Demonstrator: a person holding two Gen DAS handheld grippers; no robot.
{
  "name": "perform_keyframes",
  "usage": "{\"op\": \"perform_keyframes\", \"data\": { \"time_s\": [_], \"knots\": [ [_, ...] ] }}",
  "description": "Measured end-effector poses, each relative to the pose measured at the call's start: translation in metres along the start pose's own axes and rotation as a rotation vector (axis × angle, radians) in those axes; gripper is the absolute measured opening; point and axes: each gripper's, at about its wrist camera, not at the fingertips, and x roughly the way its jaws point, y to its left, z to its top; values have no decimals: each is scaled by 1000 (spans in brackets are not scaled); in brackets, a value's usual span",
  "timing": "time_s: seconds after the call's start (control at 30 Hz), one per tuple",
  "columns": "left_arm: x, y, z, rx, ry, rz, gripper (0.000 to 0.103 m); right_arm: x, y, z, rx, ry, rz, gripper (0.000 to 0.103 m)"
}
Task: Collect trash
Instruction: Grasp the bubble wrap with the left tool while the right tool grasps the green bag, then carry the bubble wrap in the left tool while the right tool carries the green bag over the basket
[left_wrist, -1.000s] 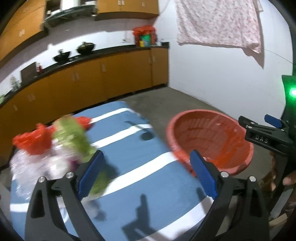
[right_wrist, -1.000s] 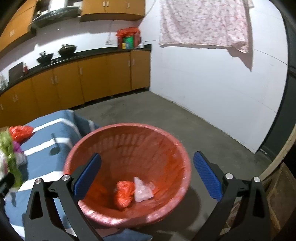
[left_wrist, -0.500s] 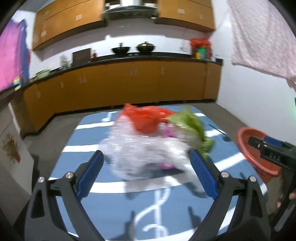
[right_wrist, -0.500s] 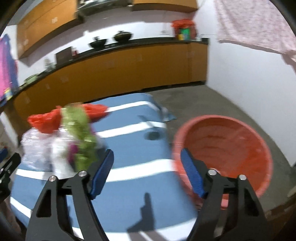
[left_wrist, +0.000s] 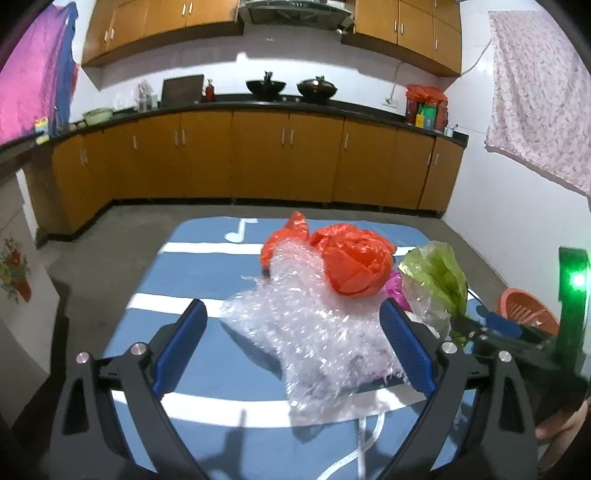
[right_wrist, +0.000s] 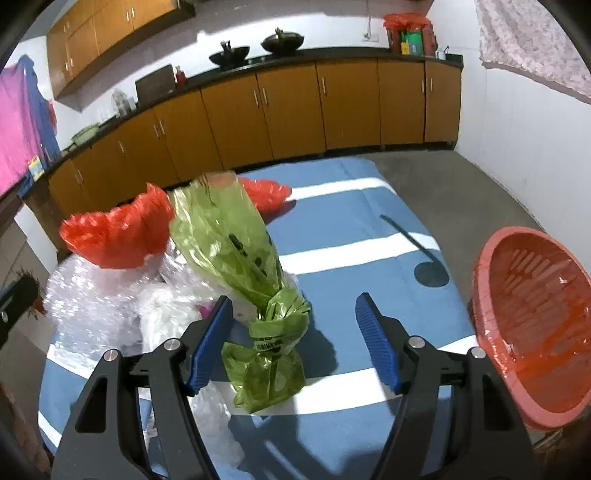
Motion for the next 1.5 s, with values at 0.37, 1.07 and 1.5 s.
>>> {"op": "perform_keyframes", "data": {
  "time_s": [0.37, 1.07, 1.5],
  "knots": [
    [48, 11, -7, -58, 181, -72, 33, 7, -4, -10, 1, 36, 20, 26],
    [-19, 1, 15, 28, -7, -46, 15, -44, -25, -14, 27, -58, -4, 24],
    [-53, -14, 32, 31, -87, -63, 15, -73, -50, -14, 55, -110, -11, 24]
  ]
}}
